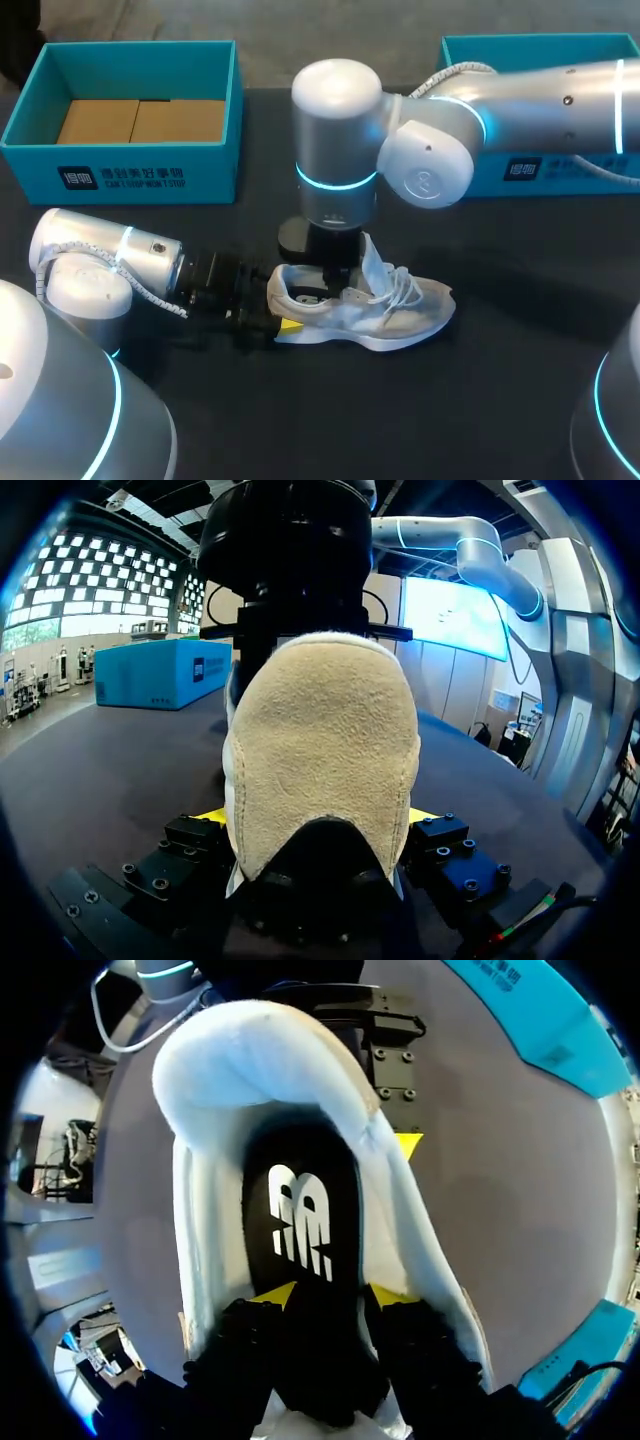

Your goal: Take the shoe out of the shoebox, open the shoe tongue, remove and reinsert the insole, then place the shoe into the shoebox

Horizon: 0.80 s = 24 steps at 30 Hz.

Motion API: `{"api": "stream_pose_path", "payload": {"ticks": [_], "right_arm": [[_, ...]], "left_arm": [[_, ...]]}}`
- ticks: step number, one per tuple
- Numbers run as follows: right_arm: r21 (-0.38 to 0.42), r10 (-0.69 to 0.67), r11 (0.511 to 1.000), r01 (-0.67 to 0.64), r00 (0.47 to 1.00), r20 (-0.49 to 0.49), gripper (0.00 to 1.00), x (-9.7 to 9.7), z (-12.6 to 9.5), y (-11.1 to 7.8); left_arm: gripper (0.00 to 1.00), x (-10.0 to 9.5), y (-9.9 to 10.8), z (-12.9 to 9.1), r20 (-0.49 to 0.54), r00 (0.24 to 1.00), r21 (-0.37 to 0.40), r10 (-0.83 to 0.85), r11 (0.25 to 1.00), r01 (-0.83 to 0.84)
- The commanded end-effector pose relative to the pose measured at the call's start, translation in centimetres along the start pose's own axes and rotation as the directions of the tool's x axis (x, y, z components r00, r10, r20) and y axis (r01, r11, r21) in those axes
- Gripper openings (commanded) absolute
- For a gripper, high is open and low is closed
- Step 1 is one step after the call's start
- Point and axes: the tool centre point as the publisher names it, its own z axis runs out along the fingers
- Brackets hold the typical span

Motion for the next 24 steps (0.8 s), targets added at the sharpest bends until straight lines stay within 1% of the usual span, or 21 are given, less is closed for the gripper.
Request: {"api": "stream_pose_path", "payload": {"ticks": [1, 2, 5, 7, 8, 9, 11, 13, 15, 18, 24], "right_arm": [[-0.004, -0.028, 1.000, 0.028, 0.997, -0.068, 0.44, -0.2, 2.3, 0.4], [-0.002, -0.034, 0.999, 0.034, 0.996, -0.077, 0.43, -0.1, 2.5, 0.5], [0.014, -0.043, 0.999, 0.045, 0.993, -0.114, 0.36, 0.6, 3.6, 0.4], [0.025, -0.036, 0.999, 0.040, 0.990, -0.133, 0.28, 1.1, 4.1, 0.1], [0.028, -0.033, 0.999, 0.037, 0.990, -0.138, 0.25, 1.2, 4.2, 0.0], [0.033, -0.024, 0.999, 0.029, 0.989, -0.147, 0.15, 1.4, 4.4, -0.2], [0.042, -0.008, 0.999, 0.015, 0.987, -0.158, 0.05, 1.8, 4.7, -0.7], [0.049, 0.010, 0.999, -0.002, 0.986, -0.169, 0.00, 2.1, 4.8, -1.2], [0.054, 0.023, 0.998, -0.013, 0.985, -0.172, 0.00, 2.3, 4.9, -1.7], [0.058, 0.050, 0.997, -0.041, 0.984, -0.168, 0.00, 2.7, 4.4, -2.4], [0.040, 0.093, 0.995, -0.089, 0.988, -0.124, 0.00, 3.0, 2.2, -4.0]], "left_arm": [[0.00, -0.1, 0.3, 0.2, -0.001, 1.000, 0.001, 0.001, 1.000, -0.001], [0.00, -0.1, 0.3, 0.2, -0.001, 1.000, 0.001, 0.001, 1.000, -0.001], [0.00, -0.1, 0.3, 0.2, -0.001, 1.000, 0.001, 0.001, 1.000, -0.001], [0.00, -0.1, 0.3, 0.2, -0.001, 1.000, 0.001, 0.001, 1.000, -0.001], [0.00, -0.1, 0.3, 0.2, -0.001, 1.000, 0.001, 0.001, 1.000, -0.001], [0.00, -0.1, 0.3, 0.2, -0.001, 1.000, 0.001, 0.001, 1.000, -0.001], [0.00, -0.1, 0.3, 0.2, -0.001, 1.000, 0.001, 0.001, 1.000, -0.001], [0.00, -0.1, 0.3, 0.2, -0.001, 1.000, 0.001, 0.001, 1.000, -0.001], [0.00, -0.1, 0.3, 0.2, -0.001, 1.000, 0.001, 0.001, 1.000, -0.001], [0.00, -0.1, 0.3, 0.2, -0.001, 1.000, 0.001, 0.001, 1.000, -0.001], [0.00, -0.1, 0.3, 0.2, -0.001, 1.000, 0.001, 0.001, 1.000, -0.001]]}}
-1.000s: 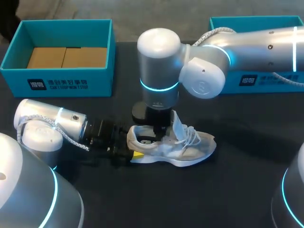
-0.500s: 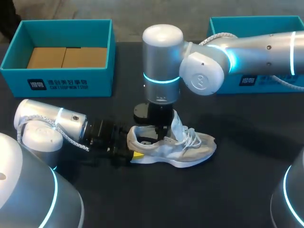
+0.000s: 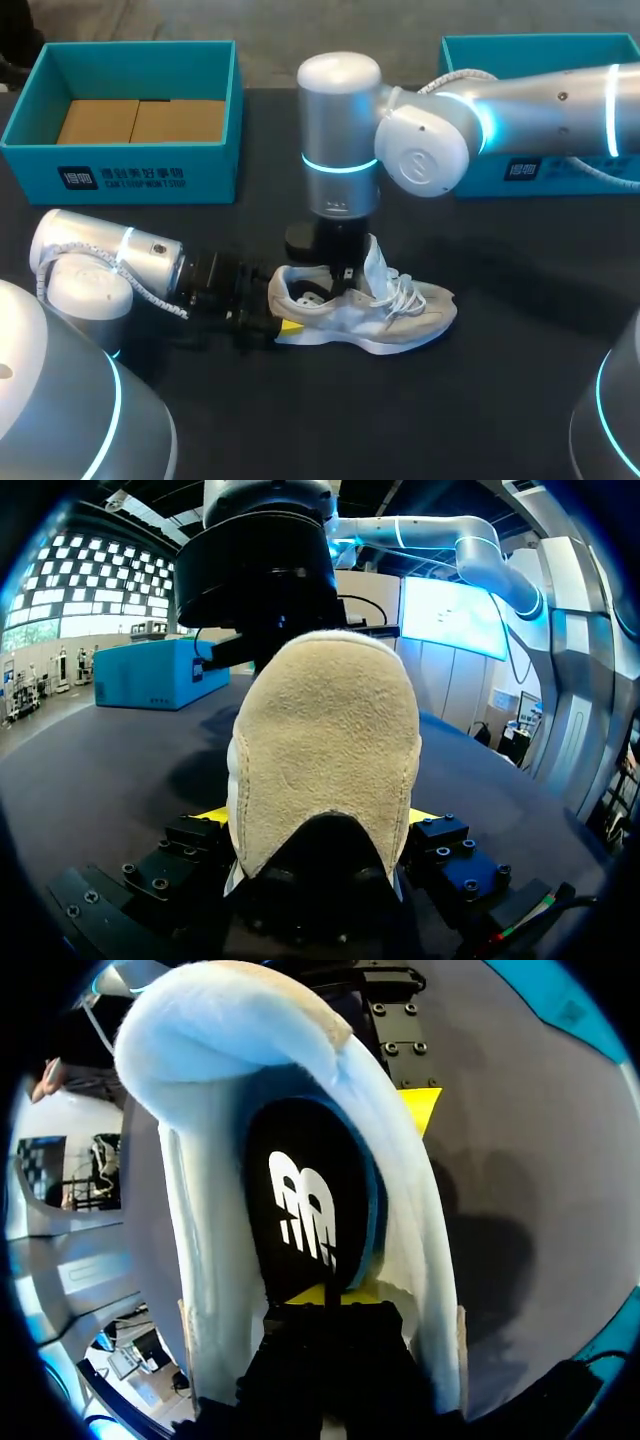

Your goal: Take the shoe out of the shoebox, open the shoe tongue, remove and reinsert the insole, then place the shoe into the shoebox

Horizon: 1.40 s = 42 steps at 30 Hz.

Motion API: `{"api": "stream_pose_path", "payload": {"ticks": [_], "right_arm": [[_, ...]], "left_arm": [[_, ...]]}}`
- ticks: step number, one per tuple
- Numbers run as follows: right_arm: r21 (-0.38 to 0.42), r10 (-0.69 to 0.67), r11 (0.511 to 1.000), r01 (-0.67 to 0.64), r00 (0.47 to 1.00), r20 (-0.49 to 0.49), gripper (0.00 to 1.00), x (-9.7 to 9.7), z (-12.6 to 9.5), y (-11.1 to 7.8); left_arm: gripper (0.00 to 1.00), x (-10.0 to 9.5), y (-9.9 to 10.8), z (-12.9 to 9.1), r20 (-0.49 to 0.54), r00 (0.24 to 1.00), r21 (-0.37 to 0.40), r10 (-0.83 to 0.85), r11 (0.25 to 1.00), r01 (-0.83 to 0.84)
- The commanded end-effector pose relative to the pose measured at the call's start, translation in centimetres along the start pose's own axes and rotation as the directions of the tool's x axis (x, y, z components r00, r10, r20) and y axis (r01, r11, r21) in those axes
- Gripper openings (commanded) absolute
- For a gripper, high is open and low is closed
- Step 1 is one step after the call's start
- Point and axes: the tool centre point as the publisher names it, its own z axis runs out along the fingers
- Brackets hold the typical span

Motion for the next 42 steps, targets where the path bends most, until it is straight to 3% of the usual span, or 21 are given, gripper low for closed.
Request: {"api": "stream_pose_path", "payload": {"ticks": [1, 7, 16, 31, 42], "right_arm": [[-0.026, 0.020, 0.999, -0.019, 0.999, 0.039, 0.00, 1.2, 1.5, -2.7], [-0.049, -0.008, 0.999, 0.011, 0.997, 0.074, 0.00, 1.3, -0.5, -3.6], [-0.131, -0.135, 0.981, 0.143, 0.988, 0.071, 0.00, 1.5, -3.6, -3.1], [-0.147, -0.327, 0.934, 0.325, 0.945, 0.011, 0.00, 1.8, -7.9, -0.7], [-0.100, -0.459, 0.884, 0.457, 0.888, 0.005, 0.00, 2.9, -11.3, 2.0]], "left_arm": [[0.00, -0.2, 0.3, 0.1, 0.000, 1.000, 0.000, -0.002, 1.000, 0.002], [0.00, -0.2, 0.3, 0.1, 0.000, 1.000, 0.000, -0.002, 1.000, 0.002], [0.00, -0.2, 0.3, 0.1, 0.000, 1.000, 0.000, -0.002, 1.000, 0.002], [0.00, -0.2, 0.3, 0.1, 0.000, 1.000, 0.000, -0.002, 1.000, 0.002], [0.00, -0.2, 0.3, 0.1, 0.000, 1.000, 0.000, -0.002, 1.000, 0.002]]}}
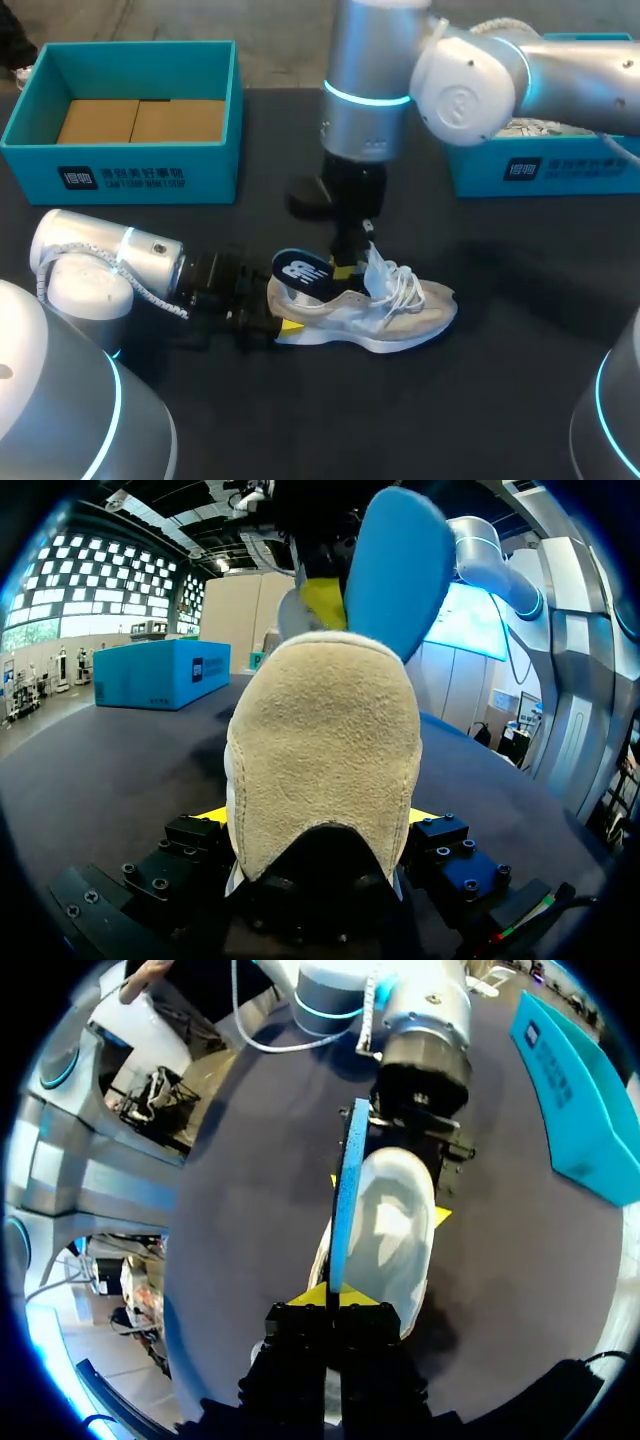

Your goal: Take the shoe out of the shoebox, open the shoe tongue, remove and reinsert the insole, then place the shoe into the shoebox

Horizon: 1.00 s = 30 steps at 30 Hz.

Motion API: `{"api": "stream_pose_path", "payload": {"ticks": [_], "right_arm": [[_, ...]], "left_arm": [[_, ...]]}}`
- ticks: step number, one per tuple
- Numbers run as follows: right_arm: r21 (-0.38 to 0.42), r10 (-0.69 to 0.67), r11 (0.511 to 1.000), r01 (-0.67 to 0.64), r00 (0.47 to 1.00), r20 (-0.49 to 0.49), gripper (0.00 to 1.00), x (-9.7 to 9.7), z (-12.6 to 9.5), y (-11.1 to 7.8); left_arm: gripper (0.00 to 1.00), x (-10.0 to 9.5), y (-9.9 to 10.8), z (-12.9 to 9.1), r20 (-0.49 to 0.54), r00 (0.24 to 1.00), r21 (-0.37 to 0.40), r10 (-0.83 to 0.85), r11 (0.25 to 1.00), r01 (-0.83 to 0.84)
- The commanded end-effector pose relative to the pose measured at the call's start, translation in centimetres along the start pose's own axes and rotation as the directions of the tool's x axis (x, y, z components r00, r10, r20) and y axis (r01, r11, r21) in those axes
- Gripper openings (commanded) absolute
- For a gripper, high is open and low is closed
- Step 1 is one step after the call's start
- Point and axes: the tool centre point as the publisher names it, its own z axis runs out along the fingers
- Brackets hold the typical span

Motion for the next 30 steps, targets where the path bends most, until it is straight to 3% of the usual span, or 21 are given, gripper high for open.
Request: {"api": "stream_pose_path", "payload": {"ticks": [1, 13, 24, 29, 30], "right_arm": [[0.058, -0.023, 0.998, 0.024, 1.000, -0.013, 0.00, -0.7, -1.0, 1.6], [0.066, -0.093, 0.993, 0.093, 0.996, -0.004, 0.00, -1.9, -1.6, 4.2], [0.053, -0.092, 0.994, 0.093, 0.996, -0.016, 0.00, -3.0, -0.4, 4.4], [0.043, -0.078, 0.996, 0.078, 0.997, -0.012, 0.22, -3.1, -0.3, 4.0], [0.044, -0.076, 0.996, 0.077, 0.997, -0.012, 0.22, -3.1, -0.3, 4.0]], "left_arm": [[0.00, -0.2, 0.3, 0.1, -0.001, 1.000, 0.000, -0.001, 1.000, 0.001], [0.00, -0.2, 0.3, 0.1, -0.001, 1.000, 0.000, -0.001, 1.000, 0.001], [0.00, -0.2, 0.3, 0.1, -0.001, 1.000, 0.000, -0.001, 1.000, 0.001], [0.00, -0.2, 0.3, 0.1, -0.001, 1.000, 0.000, -0.001, 1.000, 0.001], [0.00, -0.2, 0.3, 0.1, -0.001, 1.000, 0.000, -0.001, 1.000, 0.001]]}}
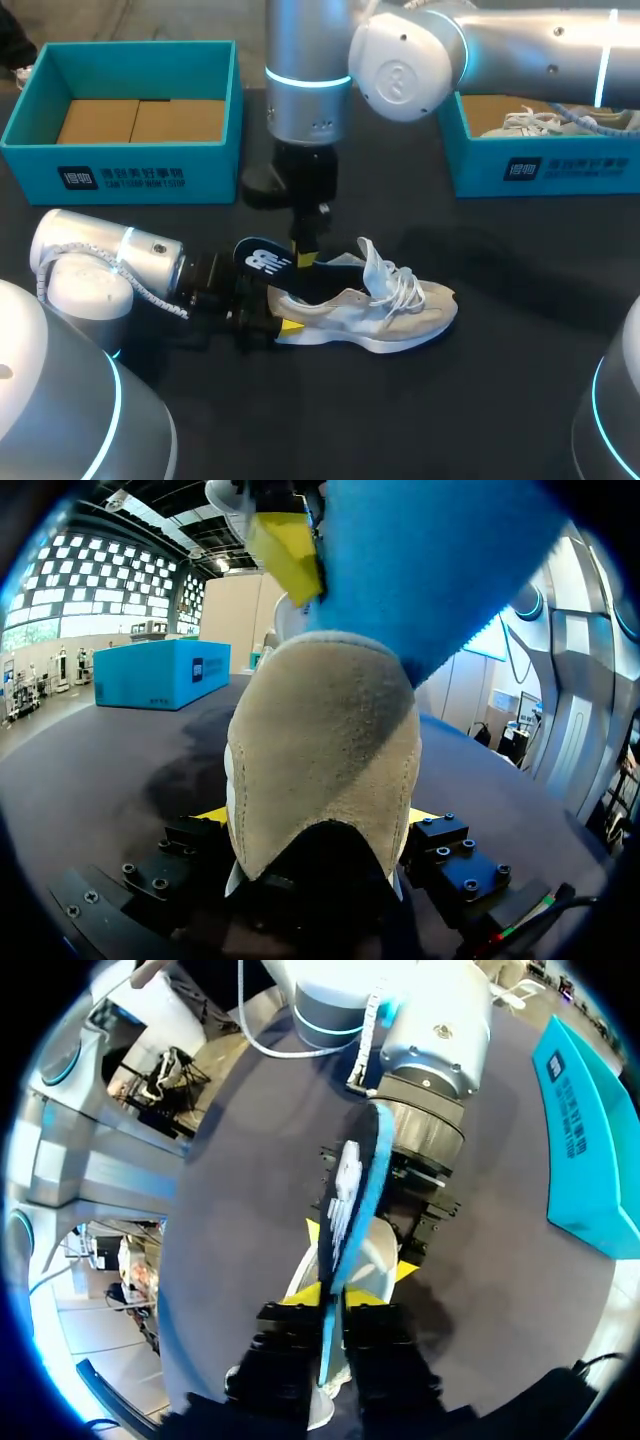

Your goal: Take the shoe out of the shoebox, open the shoe tongue, remove and reinsert the insole, then place the shoe into the shoebox

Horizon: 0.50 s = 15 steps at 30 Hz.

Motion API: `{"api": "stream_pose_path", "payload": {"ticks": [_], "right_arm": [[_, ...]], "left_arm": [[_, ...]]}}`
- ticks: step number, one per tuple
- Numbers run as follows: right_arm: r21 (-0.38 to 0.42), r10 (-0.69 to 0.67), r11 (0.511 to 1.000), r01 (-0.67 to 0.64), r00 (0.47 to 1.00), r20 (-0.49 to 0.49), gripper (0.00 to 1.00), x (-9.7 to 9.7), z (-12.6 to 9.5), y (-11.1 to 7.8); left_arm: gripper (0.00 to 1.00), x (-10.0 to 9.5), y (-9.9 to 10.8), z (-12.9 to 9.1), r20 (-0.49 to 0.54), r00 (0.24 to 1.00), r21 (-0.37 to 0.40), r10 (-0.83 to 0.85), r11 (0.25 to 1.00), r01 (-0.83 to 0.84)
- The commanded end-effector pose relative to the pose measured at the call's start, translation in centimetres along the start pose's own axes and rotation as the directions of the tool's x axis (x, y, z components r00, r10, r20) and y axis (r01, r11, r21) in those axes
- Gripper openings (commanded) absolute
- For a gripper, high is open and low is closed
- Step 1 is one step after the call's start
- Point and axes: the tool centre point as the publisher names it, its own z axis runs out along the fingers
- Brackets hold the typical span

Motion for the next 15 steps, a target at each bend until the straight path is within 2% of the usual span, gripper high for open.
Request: {"api": "stream_pose_path", "payload": {"ticks": [1, 7, 15], "right_arm": [[-0.004, 0.007, 1.000, -0.007, 1.000, 0.001, 0.22, 0.1, 0.1, -0.3], [-0.010, 0.049, 0.999, -0.048, 0.999, 0.014, 0.28, 0.6, -0.3, -1.0], [-0.109, 0.143, 0.985, -0.131, 0.983, 0.111, 0.36, 1.4, -0.9, -2.4]], "left_arm": [[0.00, -0.2, 0.3, 0.1, 0.000, 1.000, 0.000, -0.001, 1.000, 0.001], [0.00, -0.2, 0.3, 0.1, 0.000, 1.000, 0.000, -0.001, 1.000, 0.001], [0.00, -0.2, 0.3, 0.1, 0.000, 1.000, 0.000, -0.001, 1.000, 0.001]]}}
